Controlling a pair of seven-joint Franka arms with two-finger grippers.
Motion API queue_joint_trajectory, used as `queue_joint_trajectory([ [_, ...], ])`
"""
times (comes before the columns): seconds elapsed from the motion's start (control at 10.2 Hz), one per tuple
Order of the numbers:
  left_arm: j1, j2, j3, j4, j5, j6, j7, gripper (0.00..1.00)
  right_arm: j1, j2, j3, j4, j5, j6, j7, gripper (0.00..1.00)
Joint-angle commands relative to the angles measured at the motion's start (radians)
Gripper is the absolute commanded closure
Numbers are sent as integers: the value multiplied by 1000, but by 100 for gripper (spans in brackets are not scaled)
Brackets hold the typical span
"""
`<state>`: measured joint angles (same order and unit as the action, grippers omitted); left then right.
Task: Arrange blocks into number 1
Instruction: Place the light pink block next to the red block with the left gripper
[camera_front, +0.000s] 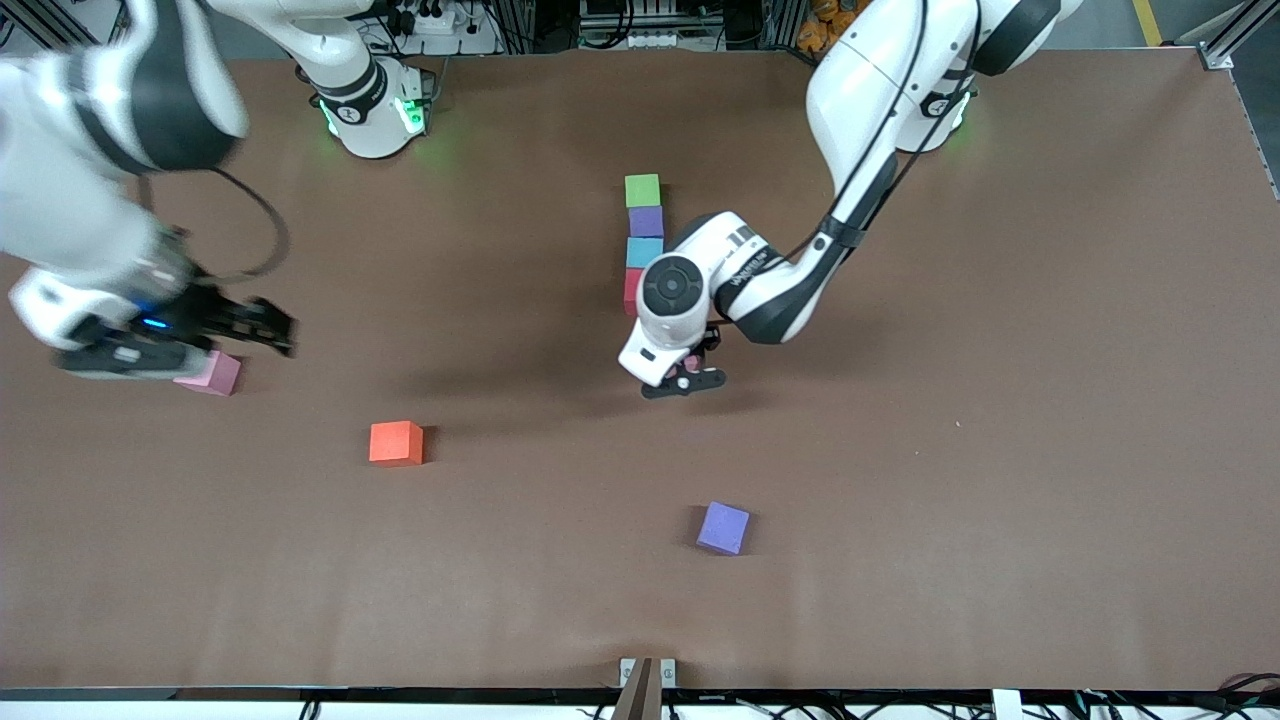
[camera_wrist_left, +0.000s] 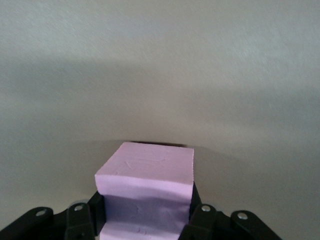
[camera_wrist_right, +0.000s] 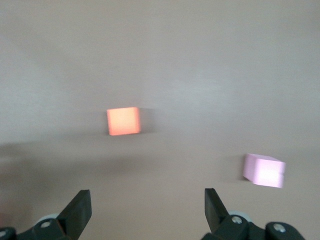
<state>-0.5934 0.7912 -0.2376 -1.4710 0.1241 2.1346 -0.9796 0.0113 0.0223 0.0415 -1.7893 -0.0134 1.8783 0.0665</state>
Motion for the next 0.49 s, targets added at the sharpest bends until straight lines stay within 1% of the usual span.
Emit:
queue_joint_trajectory([
  [0.0,-35,11,21,43,-7,-27,-7,100,7,-51,-102,55,47,-146,-105,0],
  [0.1,-45,19,21,43,-7,-27,-10,100,10,-50,-133,97,47,-201,-128,0],
  [0.2,-58,25,21,43,-7,-25,-11,100,7,-53,-137,116,47,-215,-148,0],
  [0.29,-62,29,21,43,-7,-25,-11,100,13,-54,-158,131,47,-226,-180,0],
  [0.39,-71,31,21,43,-7,-25,-11,100,27,-50,-178,175,47,-279,-204,0],
])
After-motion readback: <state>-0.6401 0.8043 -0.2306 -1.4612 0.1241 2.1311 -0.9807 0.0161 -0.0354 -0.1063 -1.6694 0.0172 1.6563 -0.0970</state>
